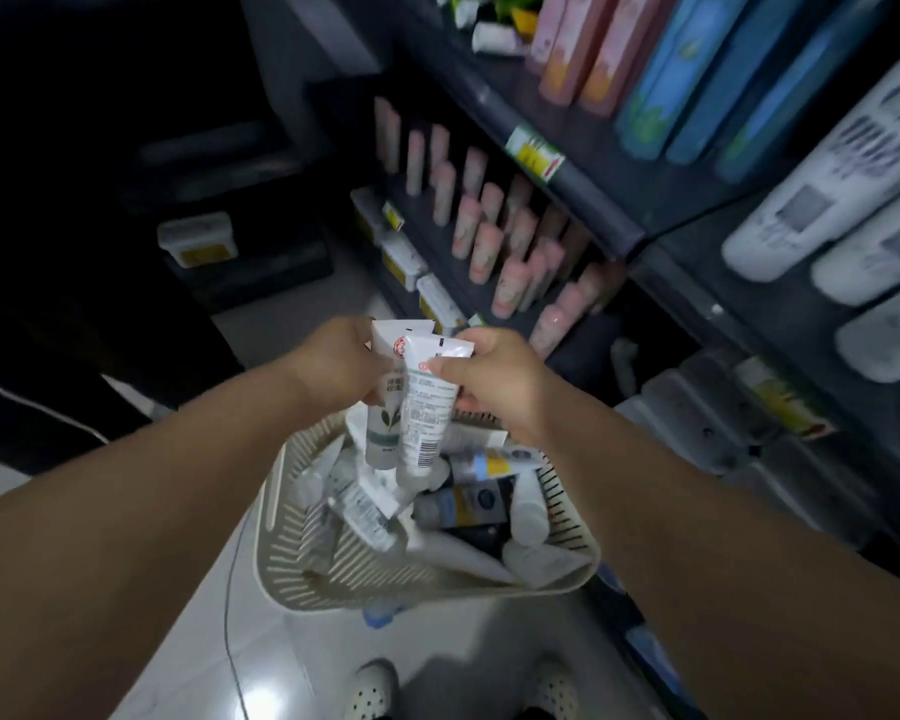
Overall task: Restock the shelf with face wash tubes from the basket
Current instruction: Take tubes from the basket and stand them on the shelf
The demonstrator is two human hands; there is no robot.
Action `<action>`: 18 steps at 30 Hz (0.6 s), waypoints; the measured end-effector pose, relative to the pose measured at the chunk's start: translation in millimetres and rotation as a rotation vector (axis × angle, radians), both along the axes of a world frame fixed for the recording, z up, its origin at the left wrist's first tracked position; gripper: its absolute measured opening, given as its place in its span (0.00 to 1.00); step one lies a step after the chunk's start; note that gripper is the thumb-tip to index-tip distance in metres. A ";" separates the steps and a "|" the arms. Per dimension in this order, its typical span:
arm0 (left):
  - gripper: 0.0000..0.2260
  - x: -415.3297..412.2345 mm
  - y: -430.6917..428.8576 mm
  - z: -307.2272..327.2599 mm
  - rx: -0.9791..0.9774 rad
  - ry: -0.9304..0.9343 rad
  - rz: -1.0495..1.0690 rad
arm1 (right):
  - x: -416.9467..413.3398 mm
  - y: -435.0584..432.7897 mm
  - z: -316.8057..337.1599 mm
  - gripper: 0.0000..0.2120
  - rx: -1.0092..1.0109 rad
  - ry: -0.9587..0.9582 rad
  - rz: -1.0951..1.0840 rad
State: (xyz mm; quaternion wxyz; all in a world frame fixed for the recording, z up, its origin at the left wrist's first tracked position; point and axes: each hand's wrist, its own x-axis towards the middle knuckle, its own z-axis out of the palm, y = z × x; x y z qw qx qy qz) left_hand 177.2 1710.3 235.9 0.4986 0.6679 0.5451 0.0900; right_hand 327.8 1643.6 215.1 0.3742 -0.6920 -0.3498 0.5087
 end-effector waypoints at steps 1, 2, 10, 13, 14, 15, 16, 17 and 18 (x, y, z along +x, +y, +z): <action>0.11 5.0 0.1 16.2 0.015 -0.022 -0.010 | 4.6 -1.3 18.0 0.03 0.023 -0.029 -0.003; 0.10 9.6 -0.1 32.5 0.028 -0.054 -0.018 | 9.3 -3.1 35.9 0.03 0.049 -0.068 -0.004; 0.12 47.5 -12.2 167.0 0.162 -0.208 -0.082 | 36.1 -29.3 182.1 0.07 0.242 -0.371 -0.076; 0.13 58.9 -17.4 215.9 0.223 -0.264 -0.112 | 46.5 -40.9 235.0 0.10 0.304 -0.556 -0.137; 0.12 62.2 -21.0 232.5 0.230 -0.287 -0.132 | 50.8 -45.1 251.0 0.09 0.335 -0.607 -0.158; 0.12 65.8 -24.5 248.3 0.225 -0.310 -0.152 | 55.3 -49.4 266.1 0.08 0.360 -0.648 -0.183; 0.11 69.3 -28.5 263.9 0.213 -0.332 -0.170 | 60.0 -53.8 280.8 0.08 0.379 -0.689 -0.215; 0.11 73.4 -32.3 278.8 0.200 -0.352 -0.182 | 64.7 -58.2 295.0 0.09 0.395 -0.724 -0.251; 0.10 77.7 -38.1 293.8 0.189 -0.369 -0.199 | 69.6 -63.3 308.6 0.09 0.406 -0.751 -0.285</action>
